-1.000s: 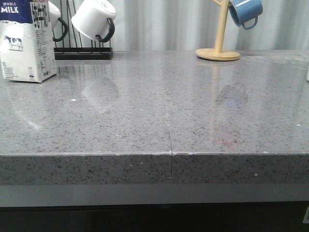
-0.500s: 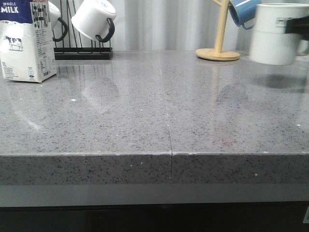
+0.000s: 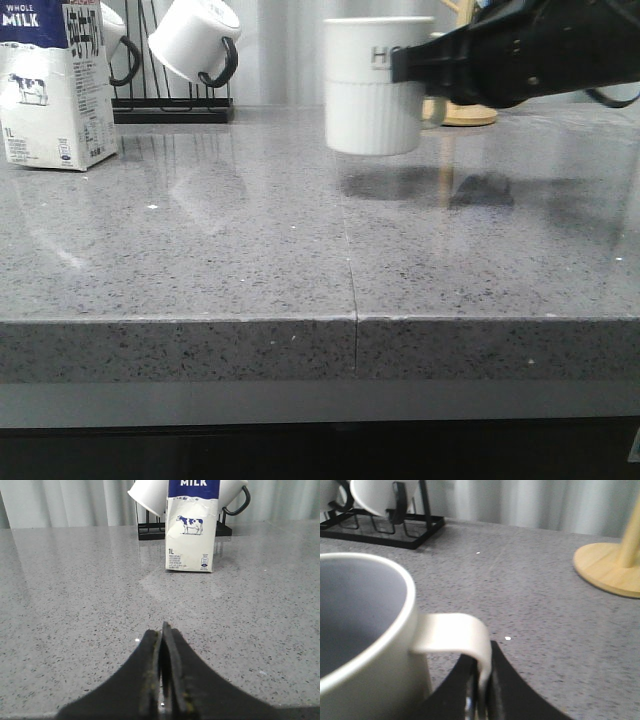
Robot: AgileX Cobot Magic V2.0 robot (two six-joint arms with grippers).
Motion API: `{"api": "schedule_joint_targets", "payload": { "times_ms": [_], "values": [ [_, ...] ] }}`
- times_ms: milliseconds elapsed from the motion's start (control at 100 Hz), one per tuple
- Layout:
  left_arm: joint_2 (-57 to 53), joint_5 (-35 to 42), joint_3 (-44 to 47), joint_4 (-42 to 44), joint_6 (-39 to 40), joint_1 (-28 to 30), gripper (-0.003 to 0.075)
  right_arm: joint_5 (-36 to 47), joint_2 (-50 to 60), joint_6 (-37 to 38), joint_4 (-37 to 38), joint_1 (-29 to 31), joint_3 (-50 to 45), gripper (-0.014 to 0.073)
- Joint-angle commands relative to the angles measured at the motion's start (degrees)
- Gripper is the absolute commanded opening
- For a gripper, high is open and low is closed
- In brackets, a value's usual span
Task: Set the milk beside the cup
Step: 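Carry the HOME mug with the right gripper toward the table center, then lower the mug, open the right gripper and withdraw it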
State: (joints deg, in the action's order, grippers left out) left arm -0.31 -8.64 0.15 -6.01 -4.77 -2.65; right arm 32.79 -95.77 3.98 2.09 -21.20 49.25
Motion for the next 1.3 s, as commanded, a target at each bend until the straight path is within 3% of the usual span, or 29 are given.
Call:
{"api": "schedule_joint_targets", "payload": {
  "times_ms": [0,250,320,470,540,740,980,1050,1220,1290],
  "values": [
    [-1.9,4.88,2.41,-0.54,0.51,0.03,-0.0021,5.01,0.02,0.14,0.34,-0.62,3.1,-0.0067],
    [-1.9,4.88,2.41,-0.54,0.51,0.03,-0.0021,4.6,-3.57,0.14,0.34,-0.95,4.67,-0.0055],
    [-1.9,4.88,2.41,-0.54,0.51,0.03,-0.0021,3.75,-3.57,0.14,0.34,-0.95,4.67,0.0013],
    [-1.9,4.88,2.41,-0.54,0.51,0.03,-0.0021,3.57,-3.28,0.14,0.29,-0.95,4.61,0.0252],
    [-1.9,4.88,2.41,-0.54,0.51,0.03,-0.0021,3.18,-2.83,0.14,0.29,-0.95,4.44,0.0291],
    [-1.9,4.88,2.41,-0.54,0.51,0.03,-0.0021,1.89,0.11,0.14,0.19,-0.89,0.74,0.0286],
    [-1.9,4.88,2.41,-0.54,0.51,0.03,-0.0021,1.71,8.71,0.14,0.19,-0.89,-11.24,0.0283],
    [-1.9,4.88,2.41,-0.54,0.51,0.03,-0.0021,0.65,12.85,0.14,0.19,-0.89,-15.19,0.0222],
    [-1.9,4.88,2.41,-0.54,0.51,0.03,-0.0021,-4.96,25.56,0.08,0.19,-0.89,-23.29,-0.004],
    [-1.9,4.88,2.41,-0.54,0.51,0.03,-0.0021,-8.75,31.29,0.13,0.19,-0.89,-25.86,-0.0064]
  ]
}}
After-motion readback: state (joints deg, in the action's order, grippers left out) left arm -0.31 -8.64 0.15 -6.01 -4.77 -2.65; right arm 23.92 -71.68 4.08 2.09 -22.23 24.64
